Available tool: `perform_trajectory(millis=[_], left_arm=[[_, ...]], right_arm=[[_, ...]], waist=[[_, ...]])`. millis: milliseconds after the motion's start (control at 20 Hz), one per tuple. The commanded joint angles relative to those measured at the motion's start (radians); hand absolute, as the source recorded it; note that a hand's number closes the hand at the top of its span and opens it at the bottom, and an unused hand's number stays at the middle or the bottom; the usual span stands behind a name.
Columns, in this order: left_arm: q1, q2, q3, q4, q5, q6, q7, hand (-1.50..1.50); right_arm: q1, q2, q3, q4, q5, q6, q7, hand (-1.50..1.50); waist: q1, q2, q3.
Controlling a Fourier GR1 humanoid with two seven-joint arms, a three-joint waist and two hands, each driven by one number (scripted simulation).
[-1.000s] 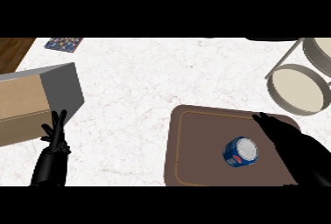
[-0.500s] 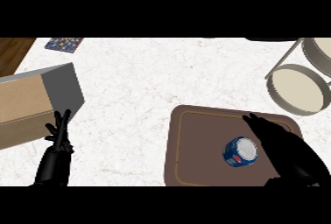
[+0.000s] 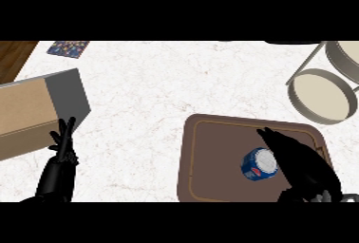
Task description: Pick the can from the tray and place it in the tiered basket
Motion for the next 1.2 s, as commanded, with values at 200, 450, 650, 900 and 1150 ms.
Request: perform_trajectory(millis=[200, 450, 650, 900, 1150], left_arm=[[0.014, -0.032, 0.000, 0.193, 0.040, -0.017, 0.094, 0.00], [0.031, -0.022, -0.006, 0.189, 0.036, -0.036, 0.084, 0.00], [0.019, -0.024, 0.004, 0.173, 0.054, -0.046, 0.105, 0.00], [0.020, -0.034, -0.005, 0.179, 0.042, -0.039, 0.107, 0.00], [0.015, -0.050, -0.011, 0.195, 0.006, -0.007, 0.115, 0.00]], right_arm=[[0.019, 0.018, 0.020, 0.073, 0.018, 0.008, 0.010, -1.50], [-0.024, 0.061, 0.018, 0.113, 0.034, 0.010, 0.019, 1.50], [-0.023, 0.092, 0.036, 0.135, 0.069, -0.019, -0.052, 1.50], [-0.063, 0.063, 0.076, 0.154, 0.153, 0.003, -0.134, 1.50], [-0.044, 0.004, 0.019, 0.193, 0.224, -0.093, -0.231, 1.50]], waist=[[-0.016, 0.026, -0.027], [0.001, 0.026, -0.027], [0.003, 0.024, -0.026], [0.005, 0.025, -0.026], [-0.018, 0.025, -0.024]])
